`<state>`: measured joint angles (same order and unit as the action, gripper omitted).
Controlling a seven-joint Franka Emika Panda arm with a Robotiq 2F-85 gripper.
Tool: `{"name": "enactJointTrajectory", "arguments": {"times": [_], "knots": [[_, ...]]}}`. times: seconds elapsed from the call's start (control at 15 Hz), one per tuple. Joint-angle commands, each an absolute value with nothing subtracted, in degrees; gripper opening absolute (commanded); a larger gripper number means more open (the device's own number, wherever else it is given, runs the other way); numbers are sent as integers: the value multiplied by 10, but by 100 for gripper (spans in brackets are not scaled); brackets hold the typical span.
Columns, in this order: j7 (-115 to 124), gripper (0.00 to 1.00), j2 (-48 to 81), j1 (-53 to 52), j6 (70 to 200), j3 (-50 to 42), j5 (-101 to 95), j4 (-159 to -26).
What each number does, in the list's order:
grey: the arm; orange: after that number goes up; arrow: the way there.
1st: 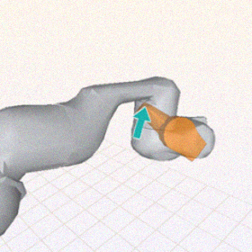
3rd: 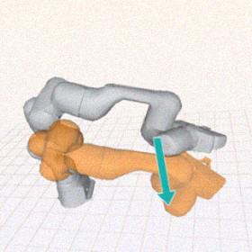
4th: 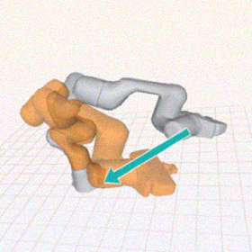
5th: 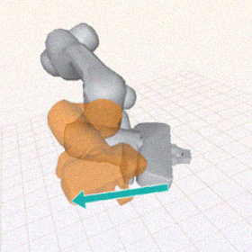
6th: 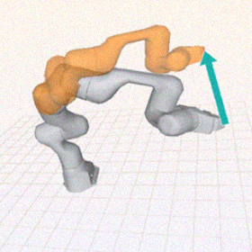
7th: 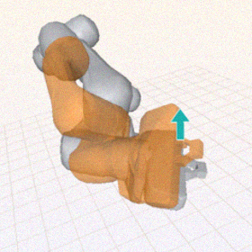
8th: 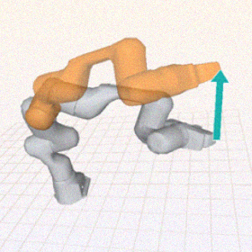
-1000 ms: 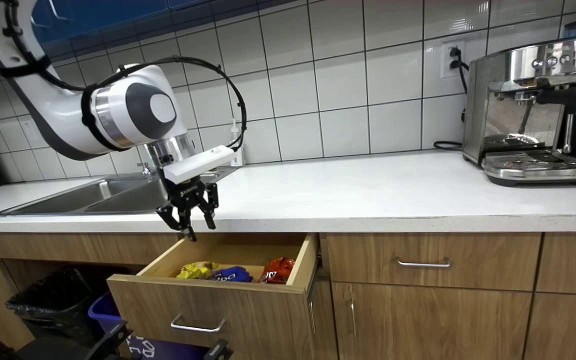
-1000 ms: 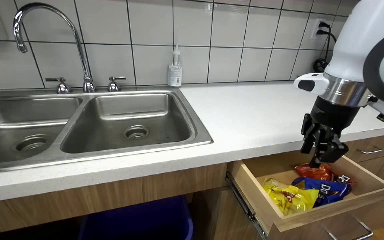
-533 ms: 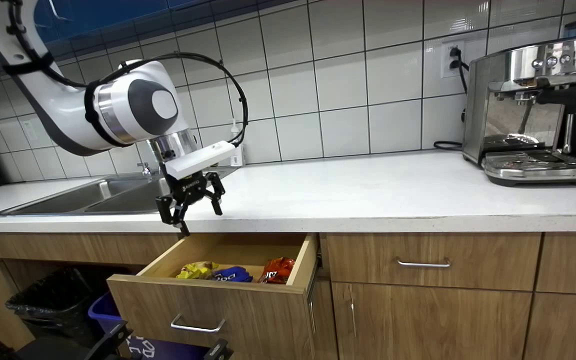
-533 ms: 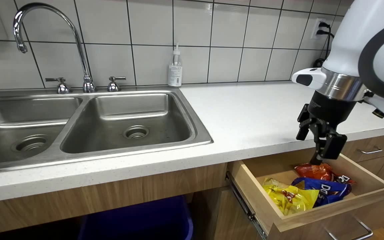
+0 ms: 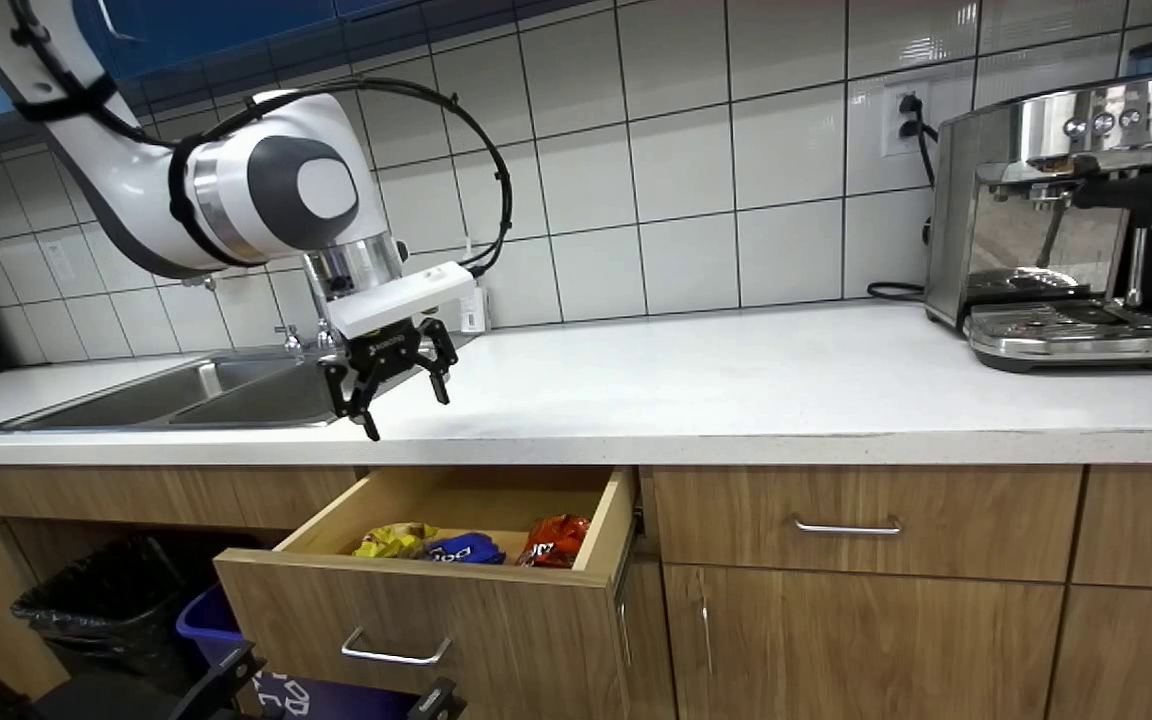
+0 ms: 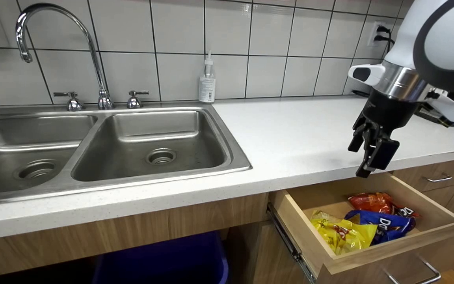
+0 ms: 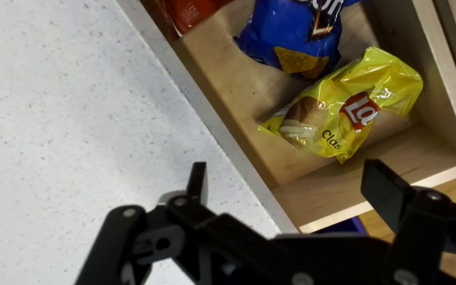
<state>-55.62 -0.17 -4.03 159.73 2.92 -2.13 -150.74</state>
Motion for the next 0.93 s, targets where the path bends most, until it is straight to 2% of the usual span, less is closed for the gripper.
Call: {"name": "enactJointTrajectory", "arguments": {"times": [0.0,0.27,0.33,0.87], "knots": [[-535,100,-41,-37,1557,27,-9,-1501],[-570,100,-55,-46,1515,14,50,-1486],[-541,100,-37,-42,1551,18,11,-1496],[-549,100,-44,-45,1536,15,32,-1490]]}}
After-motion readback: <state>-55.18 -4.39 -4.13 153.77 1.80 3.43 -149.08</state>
